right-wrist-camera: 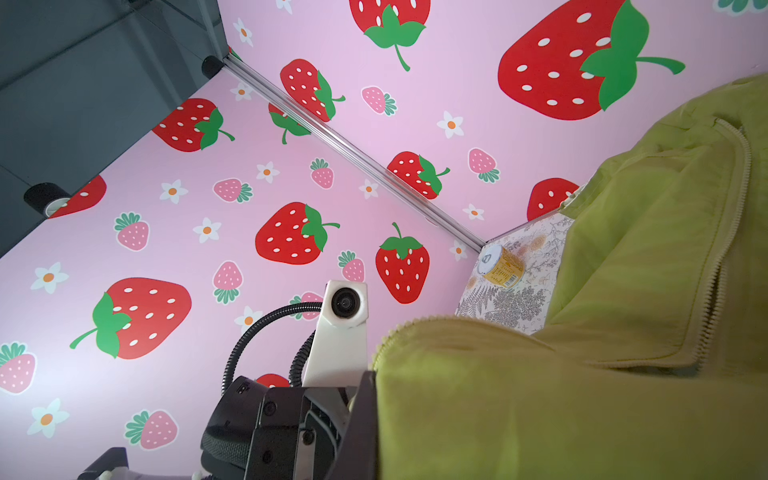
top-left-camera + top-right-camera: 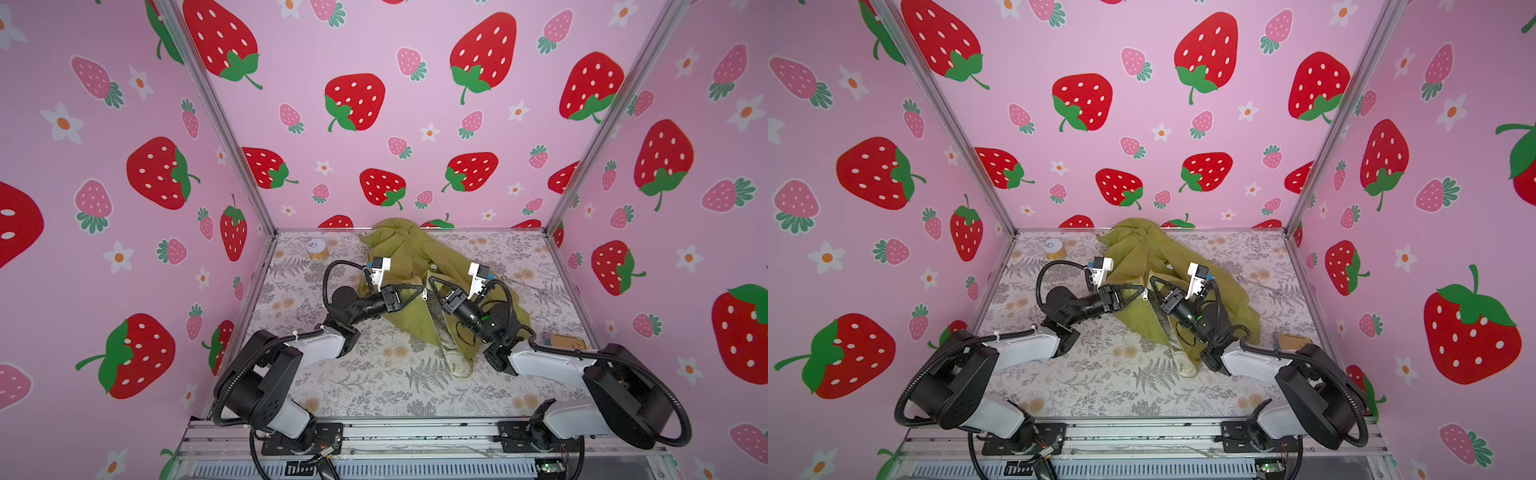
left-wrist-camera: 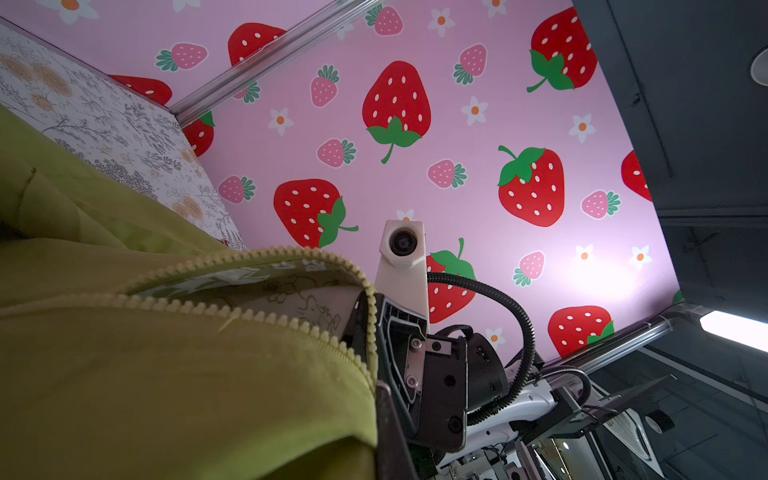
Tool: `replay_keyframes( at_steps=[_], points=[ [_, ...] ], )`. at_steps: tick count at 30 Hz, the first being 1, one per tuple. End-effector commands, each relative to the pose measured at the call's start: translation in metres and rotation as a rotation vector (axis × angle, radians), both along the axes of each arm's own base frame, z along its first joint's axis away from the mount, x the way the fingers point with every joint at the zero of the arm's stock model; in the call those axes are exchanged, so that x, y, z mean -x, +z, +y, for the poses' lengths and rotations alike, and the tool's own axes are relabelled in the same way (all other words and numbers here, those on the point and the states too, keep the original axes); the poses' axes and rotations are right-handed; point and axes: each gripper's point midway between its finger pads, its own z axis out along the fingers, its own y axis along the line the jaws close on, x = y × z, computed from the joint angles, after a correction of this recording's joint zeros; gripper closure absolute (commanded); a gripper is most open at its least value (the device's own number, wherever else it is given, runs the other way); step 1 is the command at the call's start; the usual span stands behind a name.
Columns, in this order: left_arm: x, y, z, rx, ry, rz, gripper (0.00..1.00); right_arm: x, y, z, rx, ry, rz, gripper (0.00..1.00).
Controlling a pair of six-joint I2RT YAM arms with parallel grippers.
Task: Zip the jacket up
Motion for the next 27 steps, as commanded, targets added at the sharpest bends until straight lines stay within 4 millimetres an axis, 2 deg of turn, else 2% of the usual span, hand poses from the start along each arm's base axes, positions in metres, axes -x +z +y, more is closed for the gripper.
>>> replay_keyframes(
  at_steps=[1, 15, 27],
  points=[
    [0.011, 0.026, 0.003, 0.051, -0.023, -0.08, 1.0, 0.006, 0.027, -0.001, -0.05, 0.003, -0.06, 1.0],
    [0.007, 0.025, 0.002, 0.053, -0.015, -0.07, 1.0, 0.012, 0.03, 0.001, -0.044, 0.019, -0.081, 1.0],
    [0.003, 0.03, 0.005, 0.078, -0.001, -0.067, 1.0, 0.02, 0.022, -0.001, -0.029, 0.013, -0.073, 1.0]
  ],
)
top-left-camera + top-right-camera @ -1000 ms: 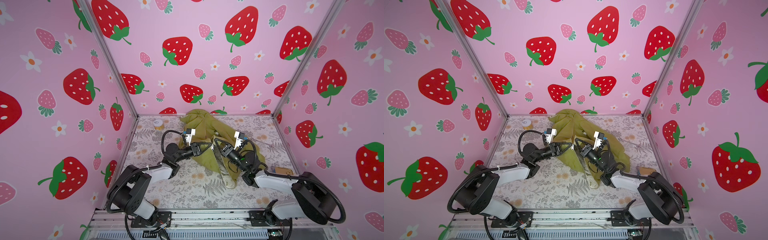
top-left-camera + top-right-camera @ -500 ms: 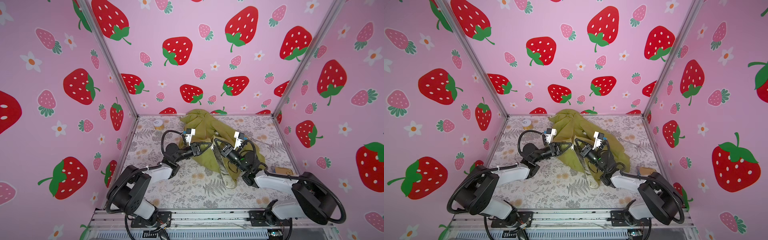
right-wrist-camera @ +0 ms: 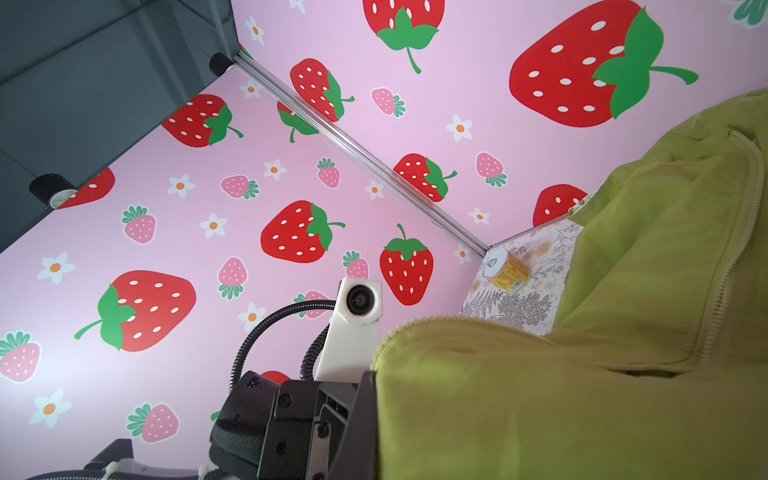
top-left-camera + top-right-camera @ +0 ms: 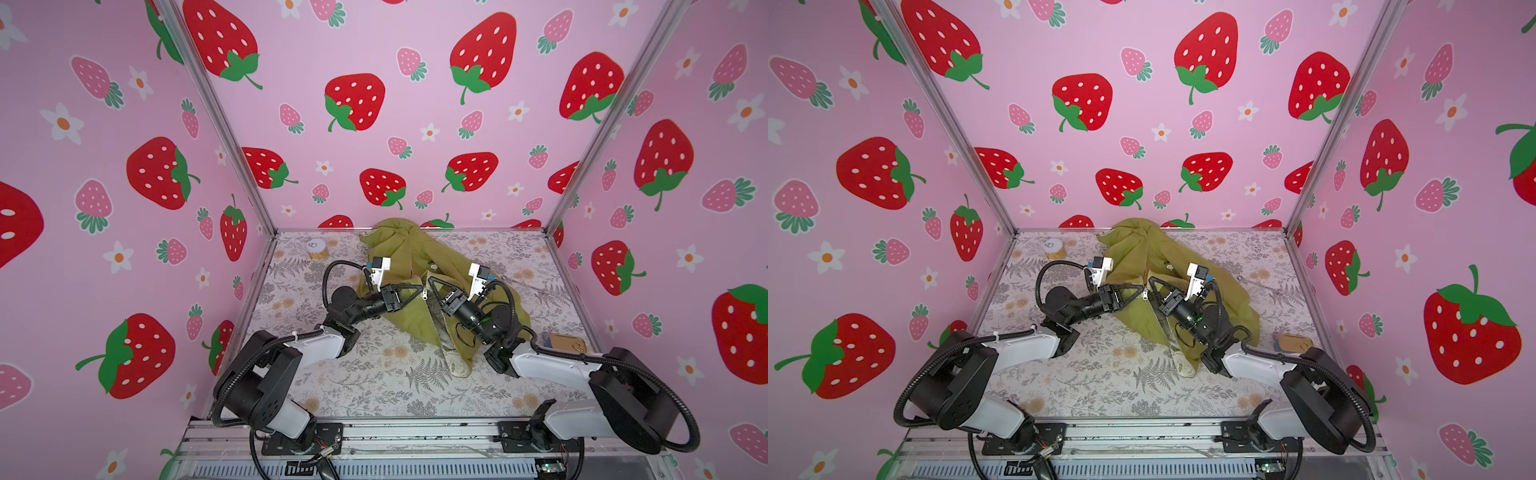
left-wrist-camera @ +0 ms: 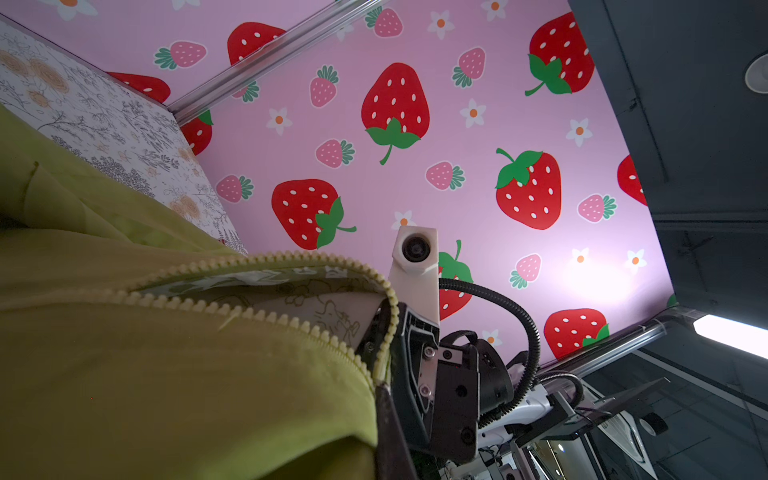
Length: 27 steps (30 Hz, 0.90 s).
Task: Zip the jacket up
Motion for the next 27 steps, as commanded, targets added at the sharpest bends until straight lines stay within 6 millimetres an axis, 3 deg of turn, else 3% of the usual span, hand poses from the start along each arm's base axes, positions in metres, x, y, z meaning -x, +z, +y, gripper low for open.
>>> replay_keyframes(
  at_steps=[1, 27],
  points=[
    [0.003, 0.028, 0.004, 0.072, 0.002, -0.082, 1.0, 0.01, 0.011, -0.002, -0.024, 0.013, -0.039, 1.0],
    [-0.006, 0.035, 0.007, 0.11, 0.023, -0.071, 1.0, 0.023, -0.009, 0.0, -0.019, 0.06, -0.022, 1.0]
  ],
)
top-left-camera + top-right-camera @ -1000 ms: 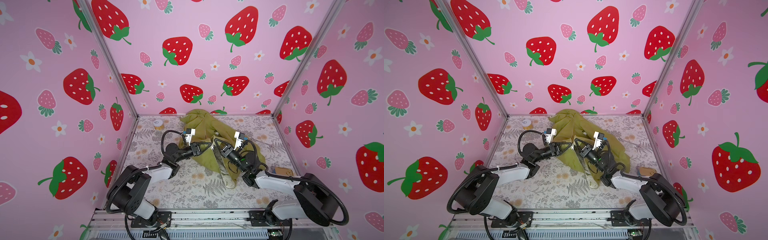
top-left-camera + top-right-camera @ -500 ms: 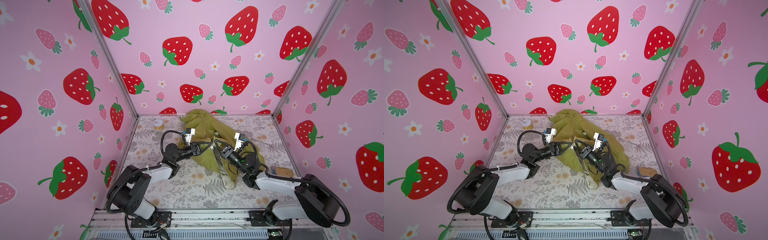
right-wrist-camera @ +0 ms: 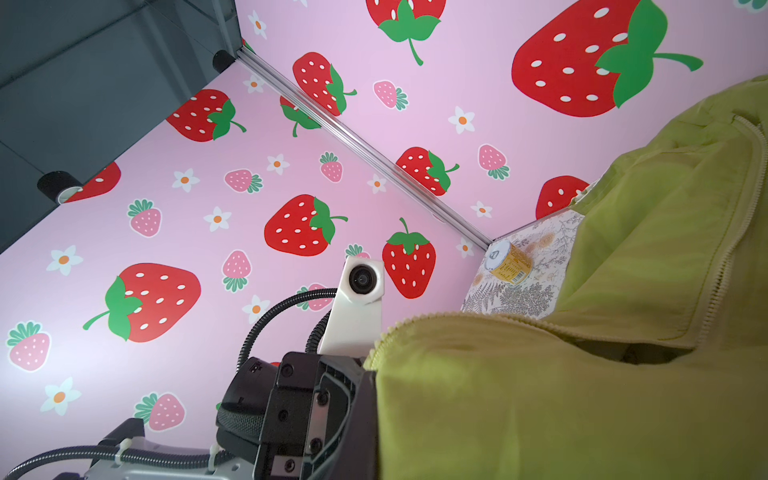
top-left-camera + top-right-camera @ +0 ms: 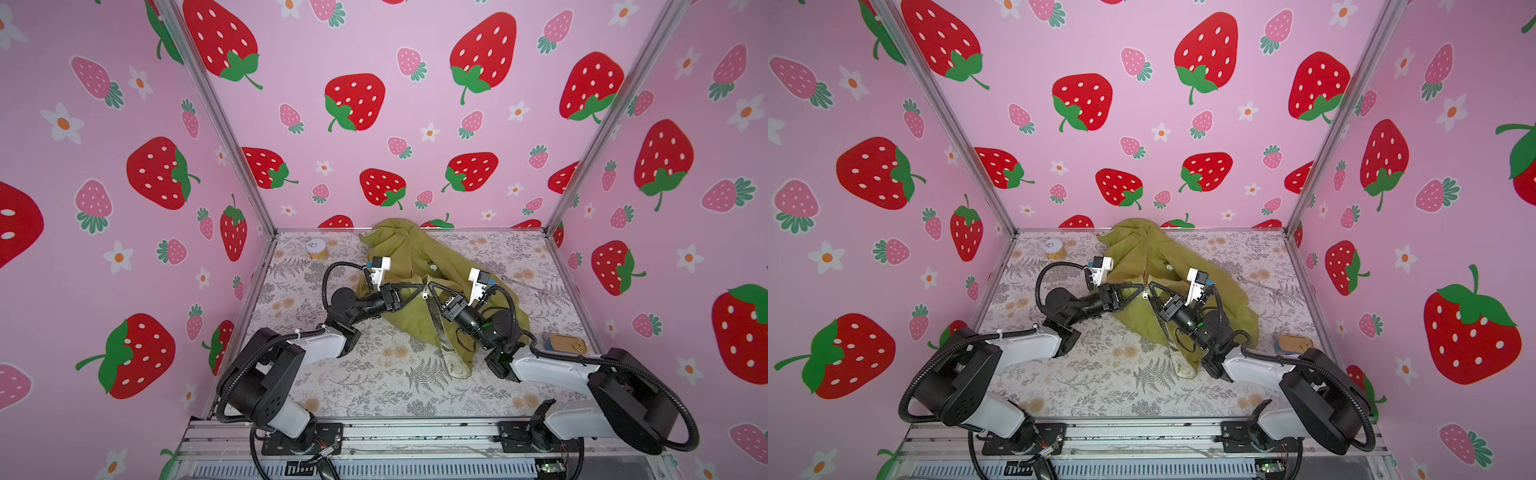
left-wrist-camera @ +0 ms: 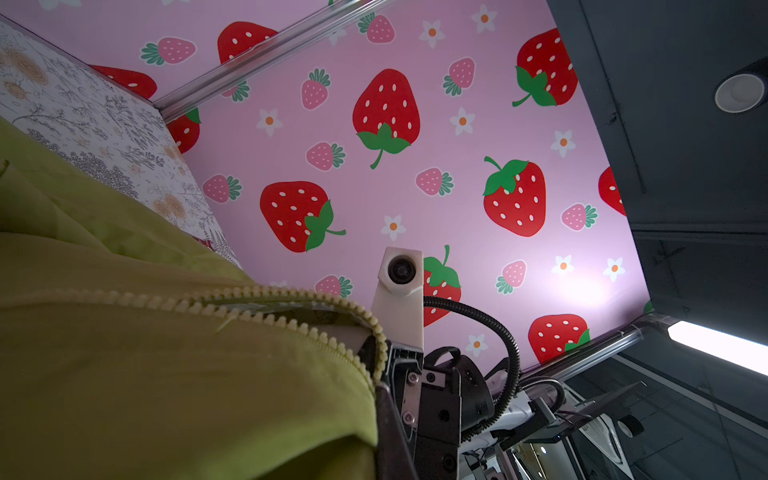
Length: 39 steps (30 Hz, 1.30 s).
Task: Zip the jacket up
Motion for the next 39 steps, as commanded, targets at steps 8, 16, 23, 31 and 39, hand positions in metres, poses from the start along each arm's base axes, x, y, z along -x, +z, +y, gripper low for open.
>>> replay_keyframes(
  at_steps=[8, 16, 23, 31, 39],
  points=[
    [-0.011, 0.024, 0.009, 0.069, 0.051, -0.067, 1.0, 0.02, -0.013, 0.0, 0.0, 0.061, 0.0, 1.0],
    [-0.017, 0.021, 0.012, 0.069, 0.08, -0.061, 1.0, 0.024, -0.03, 0.003, 0.019, 0.074, 0.043, 1.0],
    [-0.018, 0.009, 0.017, 0.055, 0.105, -0.036, 1.0, 0.023, -0.042, 0.001, 0.075, 0.061, 0.075, 1.0],
    [-0.019, -0.002, 0.018, 0.024, 0.113, -0.014, 1.0, 0.025, -0.067, -0.006, 0.196, 0.05, 0.123, 0.84],
    [-0.019, -0.021, 0.022, -0.037, 0.125, 0.03, 1.0, 0.044, -0.089, -0.029, 0.392, 0.05, 0.121, 0.43]
  ],
)
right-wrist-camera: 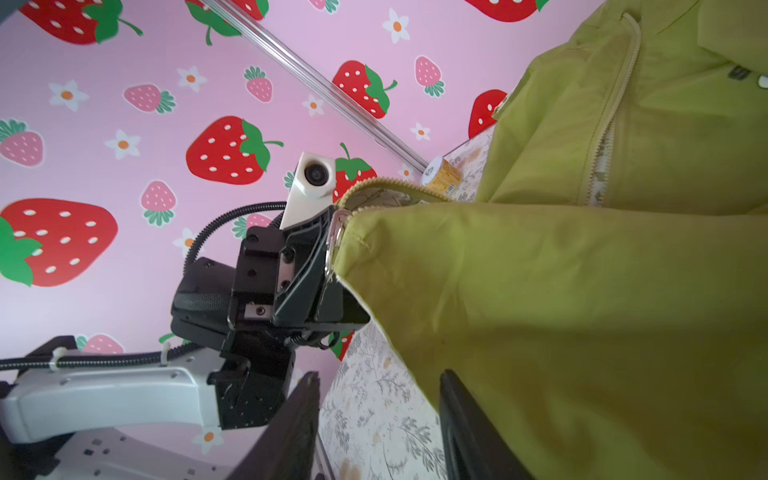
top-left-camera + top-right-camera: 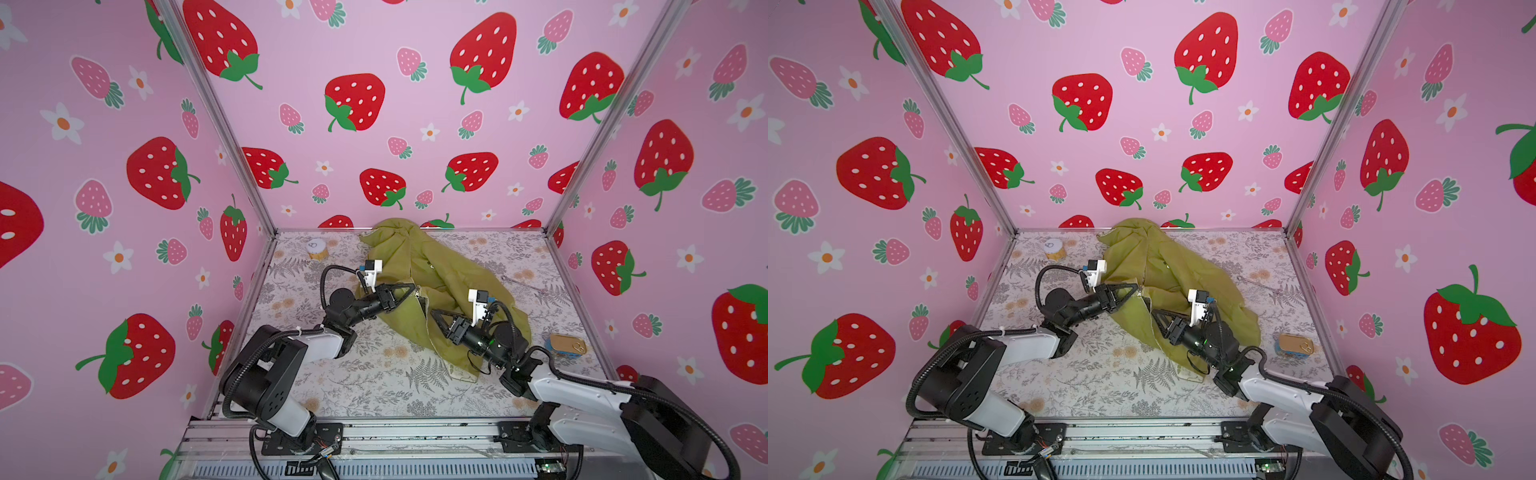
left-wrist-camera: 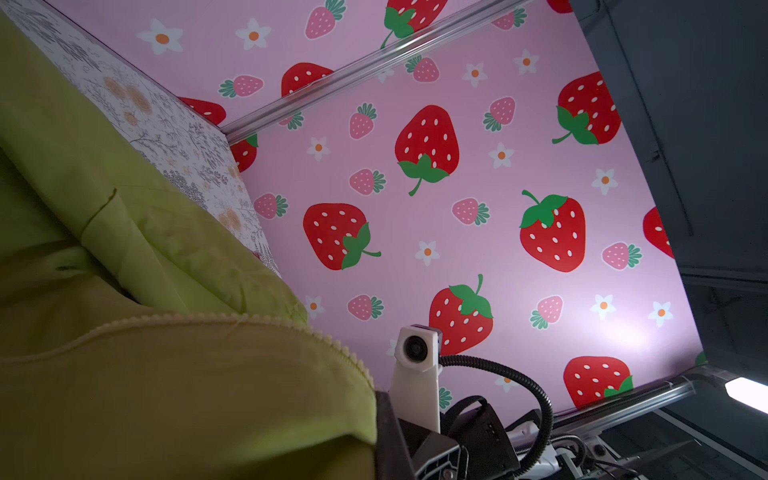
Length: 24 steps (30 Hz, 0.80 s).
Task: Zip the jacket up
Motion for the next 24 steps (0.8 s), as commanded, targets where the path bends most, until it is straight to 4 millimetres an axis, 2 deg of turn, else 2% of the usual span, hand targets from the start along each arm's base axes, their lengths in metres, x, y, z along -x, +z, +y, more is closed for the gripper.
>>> replay_keyframes(
  at_steps=[1, 3, 6, 10, 13, 16, 19, 24],
  points=[
    [0.003, 0.012, 0.004, 0.005, 0.012, -0.047, 1.0, 0.012, -0.023, -0.01, 0.149, 0.03, 0.01, 0.39],
    [0.003, 0.009, 0.005, -0.013, 0.01, -0.029, 1.0, 0.017, -0.027, -0.015, 0.206, 0.038, 0.007, 0.33],
    [0.005, 0.001, 0.005, -0.061, 0.001, 0.005, 1.0, 0.018, -0.021, -0.029, 0.321, 0.006, -0.023, 0.28],
    [0.01, -0.015, 0.004, -0.146, -0.03, 0.094, 1.0, 0.009, -0.005, -0.046, 0.46, -0.066, -0.077, 0.23],
    [0.016, -0.022, 0.005, -0.208, -0.051, 0.14, 1.0, 0.001, 0.008, -0.046, 0.518, -0.088, -0.117, 0.22],
    [0.024, -0.03, 0.01, -0.26, -0.063, 0.194, 1.0, -0.008, 0.021, -0.035, 0.587, -0.064, -0.155, 0.26],
    [0.033, -0.032, 0.016, -0.277, -0.082, 0.232, 1.0, -0.017, 0.019, -0.014, 0.674, 0.007, -0.174, 0.31],
    [0.045, -0.041, 0.028, -0.308, -0.098, 0.314, 1.0, -0.016, 0.023, 0.019, 0.778, 0.123, -0.246, 0.31]
  ],
)
